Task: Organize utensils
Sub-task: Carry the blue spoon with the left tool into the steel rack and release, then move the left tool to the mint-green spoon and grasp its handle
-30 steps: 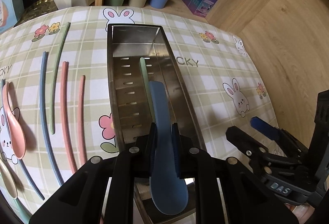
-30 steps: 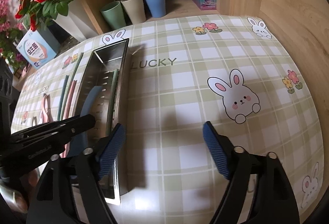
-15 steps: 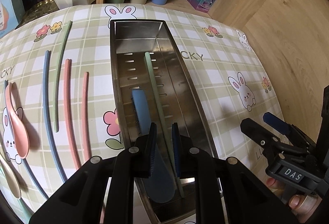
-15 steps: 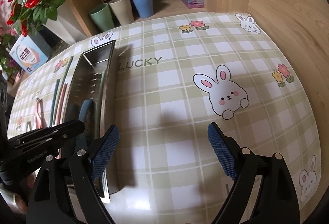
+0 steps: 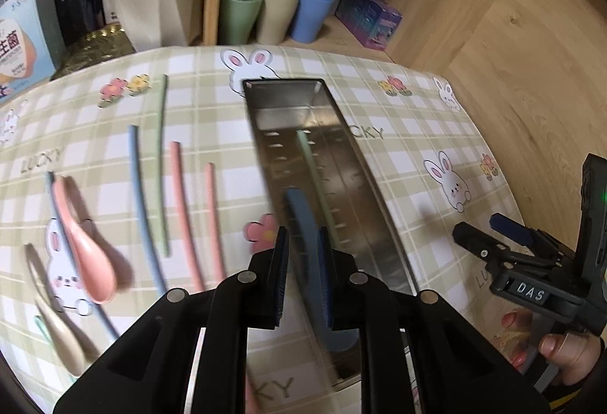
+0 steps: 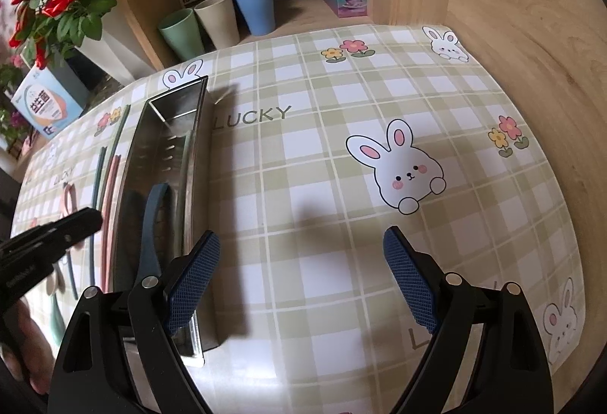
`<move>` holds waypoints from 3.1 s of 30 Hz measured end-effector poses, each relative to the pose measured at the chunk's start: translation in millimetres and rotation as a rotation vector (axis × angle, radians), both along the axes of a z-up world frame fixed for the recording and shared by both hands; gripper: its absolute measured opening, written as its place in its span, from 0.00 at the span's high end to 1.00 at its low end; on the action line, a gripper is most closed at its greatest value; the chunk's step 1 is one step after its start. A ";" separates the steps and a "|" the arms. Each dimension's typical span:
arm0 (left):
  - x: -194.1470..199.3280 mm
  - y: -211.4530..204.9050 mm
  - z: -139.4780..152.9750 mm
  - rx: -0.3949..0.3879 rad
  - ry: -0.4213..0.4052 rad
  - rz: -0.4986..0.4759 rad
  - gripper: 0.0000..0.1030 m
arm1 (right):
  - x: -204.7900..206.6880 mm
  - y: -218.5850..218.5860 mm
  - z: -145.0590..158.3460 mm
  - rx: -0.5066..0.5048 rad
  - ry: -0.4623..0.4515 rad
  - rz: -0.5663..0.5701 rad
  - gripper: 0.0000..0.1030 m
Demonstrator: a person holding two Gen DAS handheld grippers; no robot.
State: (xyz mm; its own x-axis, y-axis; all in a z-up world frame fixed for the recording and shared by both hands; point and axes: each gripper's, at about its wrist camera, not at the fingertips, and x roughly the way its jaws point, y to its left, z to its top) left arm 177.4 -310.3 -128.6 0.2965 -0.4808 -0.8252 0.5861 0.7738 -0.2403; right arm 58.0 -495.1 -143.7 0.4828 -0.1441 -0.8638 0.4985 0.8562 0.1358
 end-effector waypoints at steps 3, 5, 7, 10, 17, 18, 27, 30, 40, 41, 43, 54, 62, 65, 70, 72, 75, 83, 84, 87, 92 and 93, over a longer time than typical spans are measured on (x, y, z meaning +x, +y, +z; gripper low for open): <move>1.4 10.6 3.8 0.002 -0.017 0.003 0.86 | 2.1 3.6 2.9 -0.010 0.005 0.002 0.18; 2.6 19.6 6.4 0.005 -0.030 0.003 0.85 | 3.5 6.6 4.6 -0.015 0.007 0.004 0.18; 3.7 30.9 9.3 0.002 -0.044 0.002 0.85 | 5.2 11.2 6.8 -0.023 0.008 0.008 0.18; 5.2 48.0 13.0 -0.004 -0.064 0.006 0.74 | 9.1 19.4 9.3 -0.033 0.007 0.015 0.18; 12.3 116.7 25.4 -0.122 -0.082 0.064 0.16 | 19.4 41.4 15.2 -0.017 -0.041 0.043 0.16; 13.9 129.3 26.7 -0.134 -0.084 0.082 0.11 | 21.4 44.7 15.1 -0.015 -0.045 0.046 0.16; 20.1 223.5 21.7 -0.052 -0.090 0.236 0.08 | 40.1 82.0 12.4 0.006 -0.071 0.064 0.15; 18.1 247.4 11.8 -0.058 -0.047 0.288 0.07 | 46.5 98.4 9.7 0.029 -0.061 0.102 0.15; -1.5 264.3 -11.8 -0.007 -0.013 0.296 0.16 | 51.9 140.1 8.6 0.015 -0.037 0.153 0.15; -3.7 262.8 -13.8 -0.003 -0.005 0.279 0.22 | 51.8 142.5 7.7 0.017 -0.035 0.157 0.15; -6.9 261.3 -18.7 -0.002 0.019 0.255 0.29 | 50.6 143.9 6.0 0.027 -0.033 0.159 0.15; -14.7 252.0 -40.0 -0.014 0.132 0.220 0.59 | 48.4 156.4 8.2 0.022 -0.042 0.187 0.15; -20.5 245.6 -47.6 -0.003 0.158 0.208 0.62 | 47.3 157.7 11.1 0.019 -0.052 0.190 0.15; -21.1 242.5 -51.7 0.011 0.168 0.204 0.68 | 47.5 158.0 10.9 0.020 -0.051 0.192 0.15; -19.9 242.6 -56.5 0.004 0.193 0.205 0.71 | 48.7 158.4 10.9 0.022 -0.052 0.197 0.15; -19.9 242.5 -56.8 0.004 0.193 0.209 0.71 | 48.6 158.5 10.8 0.021 -0.051 0.196 0.15; -21.6 240.8 -56.4 0.012 0.180 0.210 0.72 | 48.7 158.5 10.7 0.021 -0.050 0.196 0.15; -11.4 259.4 -49.4 -0.008 0.156 0.286 0.92 | 50.8 160.1 11.3 0.015 -0.051 0.199 0.15; -8.9 263.0 -48.9 -0.001 0.151 0.300 0.94 | 51.0 160.0 11.6 0.014 -0.051 0.198 0.15; -2.4 270.9 -51.9 0.026 0.158 0.335 1.00 | 52.0 160.8 12.3 0.014 -0.053 0.202 0.15; -3.8 269.5 -51.4 -0.007 0.190 0.280 0.99 | 52.7 162.8 13.3 0.016 -0.056 0.211 0.15; -5.0 267.3 -49.3 -0.025 0.195 0.258 0.96 | 52.7 163.0 13.5 0.016 -0.056 0.212 0.15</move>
State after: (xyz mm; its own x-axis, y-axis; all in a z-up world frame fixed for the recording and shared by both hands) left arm 172.4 -43.0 -178.0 0.2493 -0.4309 -0.8673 0.3122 0.8835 -0.3492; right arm 110.7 -332.1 -130.2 0.5484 -0.0203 -0.8360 0.2986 0.9385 0.1731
